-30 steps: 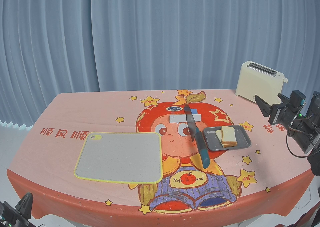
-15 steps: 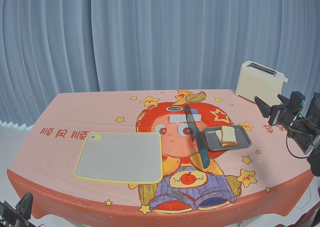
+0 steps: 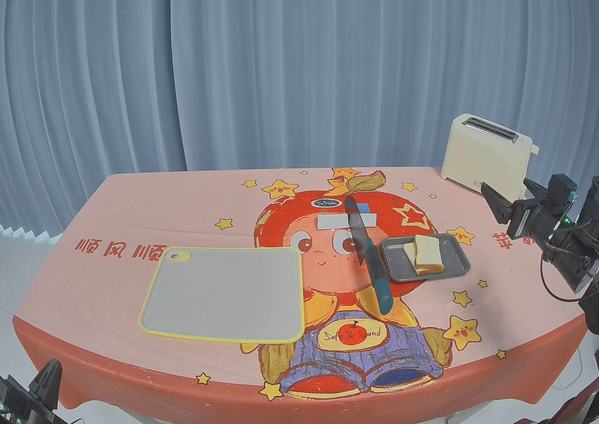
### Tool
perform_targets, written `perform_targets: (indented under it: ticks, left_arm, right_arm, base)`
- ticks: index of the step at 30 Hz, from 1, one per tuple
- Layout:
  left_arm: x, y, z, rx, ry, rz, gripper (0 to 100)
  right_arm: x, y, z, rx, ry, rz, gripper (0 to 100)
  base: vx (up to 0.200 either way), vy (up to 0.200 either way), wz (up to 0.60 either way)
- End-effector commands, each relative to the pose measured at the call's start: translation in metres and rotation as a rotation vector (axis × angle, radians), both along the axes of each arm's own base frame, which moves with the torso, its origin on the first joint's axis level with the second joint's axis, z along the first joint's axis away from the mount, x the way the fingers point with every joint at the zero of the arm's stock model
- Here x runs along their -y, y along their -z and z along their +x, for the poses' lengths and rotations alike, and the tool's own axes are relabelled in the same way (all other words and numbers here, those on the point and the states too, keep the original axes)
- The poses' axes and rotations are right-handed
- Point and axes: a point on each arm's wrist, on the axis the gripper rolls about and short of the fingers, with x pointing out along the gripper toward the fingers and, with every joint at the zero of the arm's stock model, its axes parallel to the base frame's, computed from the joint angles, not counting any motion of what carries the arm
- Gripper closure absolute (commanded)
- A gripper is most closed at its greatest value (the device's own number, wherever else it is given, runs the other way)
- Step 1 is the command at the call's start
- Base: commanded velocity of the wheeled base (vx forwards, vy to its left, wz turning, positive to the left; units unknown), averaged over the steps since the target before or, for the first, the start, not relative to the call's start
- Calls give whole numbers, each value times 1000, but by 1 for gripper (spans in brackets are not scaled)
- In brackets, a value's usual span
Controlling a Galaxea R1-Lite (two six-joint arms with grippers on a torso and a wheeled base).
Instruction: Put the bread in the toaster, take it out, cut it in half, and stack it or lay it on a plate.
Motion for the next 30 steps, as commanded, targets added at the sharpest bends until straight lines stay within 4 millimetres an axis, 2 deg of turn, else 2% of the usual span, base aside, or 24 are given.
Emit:
perform_targets:
  ticks: [1, 30]
  left_arm:
    - [0, 5, 1, -18, 0, 1, 100]
    - [0, 5, 1, -18, 0, 1, 100]
  right_arm:
    - [1, -3, -4, 12, 1, 3, 0]
    - [-5, 8, -10, -29, -35, -8, 0]
  base:
    - [0, 0, 0]
    - [0, 0, 0]
